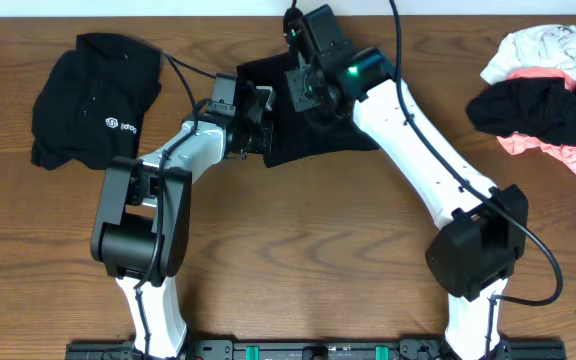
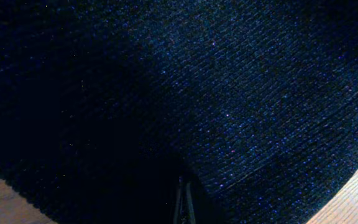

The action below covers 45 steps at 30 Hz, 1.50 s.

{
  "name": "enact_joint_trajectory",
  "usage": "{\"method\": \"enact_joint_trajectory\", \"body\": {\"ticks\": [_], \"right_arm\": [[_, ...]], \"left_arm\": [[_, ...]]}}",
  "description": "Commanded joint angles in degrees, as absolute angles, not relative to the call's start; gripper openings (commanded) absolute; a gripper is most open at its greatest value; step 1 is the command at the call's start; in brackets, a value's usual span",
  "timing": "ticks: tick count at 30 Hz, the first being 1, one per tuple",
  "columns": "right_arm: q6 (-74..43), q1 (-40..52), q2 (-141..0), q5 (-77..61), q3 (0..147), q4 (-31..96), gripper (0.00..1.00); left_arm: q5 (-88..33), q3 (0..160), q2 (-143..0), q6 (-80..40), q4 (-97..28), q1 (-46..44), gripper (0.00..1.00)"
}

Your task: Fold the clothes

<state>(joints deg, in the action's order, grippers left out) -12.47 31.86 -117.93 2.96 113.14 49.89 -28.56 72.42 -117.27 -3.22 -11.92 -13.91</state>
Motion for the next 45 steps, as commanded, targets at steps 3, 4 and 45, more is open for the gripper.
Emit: {"method": "enact_joint_trajectory", "body": {"ticks": [3,4,45], "right_arm": [[-13.23,32.67,-115.74,0.99,115.20,49.41,0.01],[-13.26,32.67,-115.74,0.97,115.18,49.52,0.01],[-11.77,27.46,-117.80,-10.70,114.54,45.84,0.01]], "left_arm": [[-27.83,72.25,-118.96,-3.77,-12.27,-14.15,0.06],[-27.83,72.31,-118.48,-3.79,-12.29,-14.02,0.06],[-21.15,72.20,-73.43,-4.60,-36.82,-3.18,0.06]]}}
